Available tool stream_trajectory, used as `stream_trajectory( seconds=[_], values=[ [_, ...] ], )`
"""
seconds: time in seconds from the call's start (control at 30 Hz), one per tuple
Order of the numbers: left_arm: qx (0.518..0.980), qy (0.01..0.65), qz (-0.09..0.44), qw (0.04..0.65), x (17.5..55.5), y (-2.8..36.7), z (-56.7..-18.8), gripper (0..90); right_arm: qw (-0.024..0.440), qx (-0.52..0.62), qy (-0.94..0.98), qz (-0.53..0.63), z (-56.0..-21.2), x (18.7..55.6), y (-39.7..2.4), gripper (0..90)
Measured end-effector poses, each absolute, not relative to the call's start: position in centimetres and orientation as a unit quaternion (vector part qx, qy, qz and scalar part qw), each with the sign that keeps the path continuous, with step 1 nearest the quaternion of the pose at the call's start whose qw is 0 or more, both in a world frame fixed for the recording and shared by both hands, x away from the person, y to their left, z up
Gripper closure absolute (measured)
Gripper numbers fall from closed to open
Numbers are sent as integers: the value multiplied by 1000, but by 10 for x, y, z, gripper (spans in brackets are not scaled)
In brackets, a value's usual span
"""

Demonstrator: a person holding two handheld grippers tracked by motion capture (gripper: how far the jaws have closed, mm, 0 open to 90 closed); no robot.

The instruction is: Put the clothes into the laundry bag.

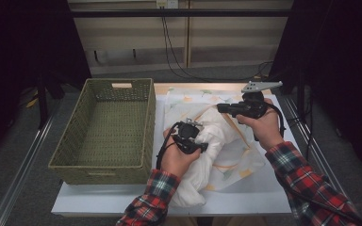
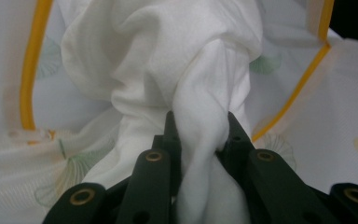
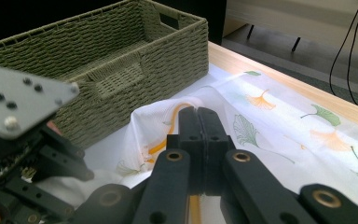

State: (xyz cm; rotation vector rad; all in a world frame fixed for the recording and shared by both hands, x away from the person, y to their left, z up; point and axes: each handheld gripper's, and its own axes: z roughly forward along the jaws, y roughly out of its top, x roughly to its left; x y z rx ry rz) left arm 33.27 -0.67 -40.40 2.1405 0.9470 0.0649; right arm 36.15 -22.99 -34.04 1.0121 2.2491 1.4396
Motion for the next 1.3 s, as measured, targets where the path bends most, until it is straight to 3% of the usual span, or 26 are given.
stream_trajectory(
  seconds=[0.37, 0.5, 0.7, 0.87, 1.3],
  values=[
    [825, 379, 52, 415, 344, -29, -408, 744, 138, 353, 775, 505, -340, 362, -232, 900],
    [830, 373, 54, 412, 348, -28, -414, 643, 140, 355, 774, 505, -340, 361, -235, 900],
    [821, 381, 66, 419, 345, -20, -408, 313, 143, 358, 774, 502, -341, 361, -238, 900],
    [824, 386, 70, 408, 339, -14, -406, 170, 143, 356, 778, 498, -342, 361, -236, 900],
    [831, 385, 80, 393, 330, 4, -416, 85, 143, 357, 779, 495, -343, 364, -234, 900]
  ],
)
